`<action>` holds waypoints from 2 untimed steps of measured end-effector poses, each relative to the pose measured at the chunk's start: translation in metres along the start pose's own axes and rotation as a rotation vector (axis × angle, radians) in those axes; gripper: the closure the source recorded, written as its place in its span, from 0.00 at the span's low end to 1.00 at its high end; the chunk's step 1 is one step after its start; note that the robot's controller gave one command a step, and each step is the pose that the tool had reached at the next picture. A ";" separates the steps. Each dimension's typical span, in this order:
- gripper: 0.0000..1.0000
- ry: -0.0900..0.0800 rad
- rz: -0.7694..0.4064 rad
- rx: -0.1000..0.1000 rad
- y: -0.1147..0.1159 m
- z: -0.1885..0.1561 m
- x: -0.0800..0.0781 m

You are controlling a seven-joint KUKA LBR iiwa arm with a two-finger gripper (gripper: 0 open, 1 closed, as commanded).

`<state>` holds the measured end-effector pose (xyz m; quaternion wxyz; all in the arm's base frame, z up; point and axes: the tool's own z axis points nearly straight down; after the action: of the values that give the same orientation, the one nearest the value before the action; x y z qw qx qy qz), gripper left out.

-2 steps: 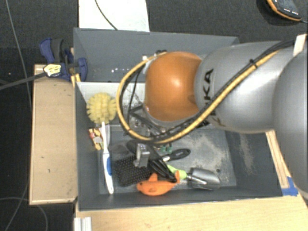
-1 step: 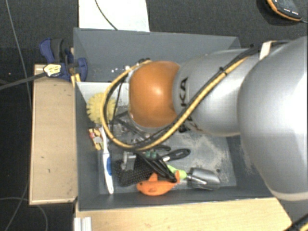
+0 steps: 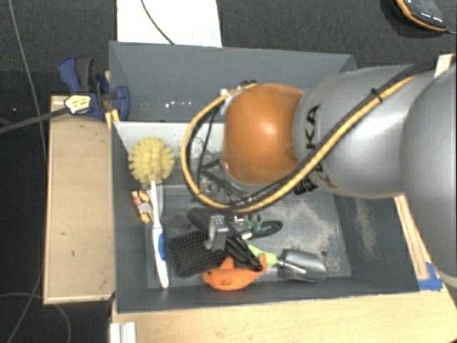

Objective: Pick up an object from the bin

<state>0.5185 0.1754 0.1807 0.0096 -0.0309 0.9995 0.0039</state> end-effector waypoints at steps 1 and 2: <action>0.00 0.000 -0.001 0.000 0.001 0.001 0.000; 0.00 -0.002 -0.010 -0.002 0.002 0.004 0.000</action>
Offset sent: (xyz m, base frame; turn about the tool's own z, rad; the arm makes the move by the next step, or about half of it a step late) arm 0.0050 -0.0044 -0.0643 0.0540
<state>0.5190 0.1772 0.1771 0.0107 -0.0360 0.9993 0.0047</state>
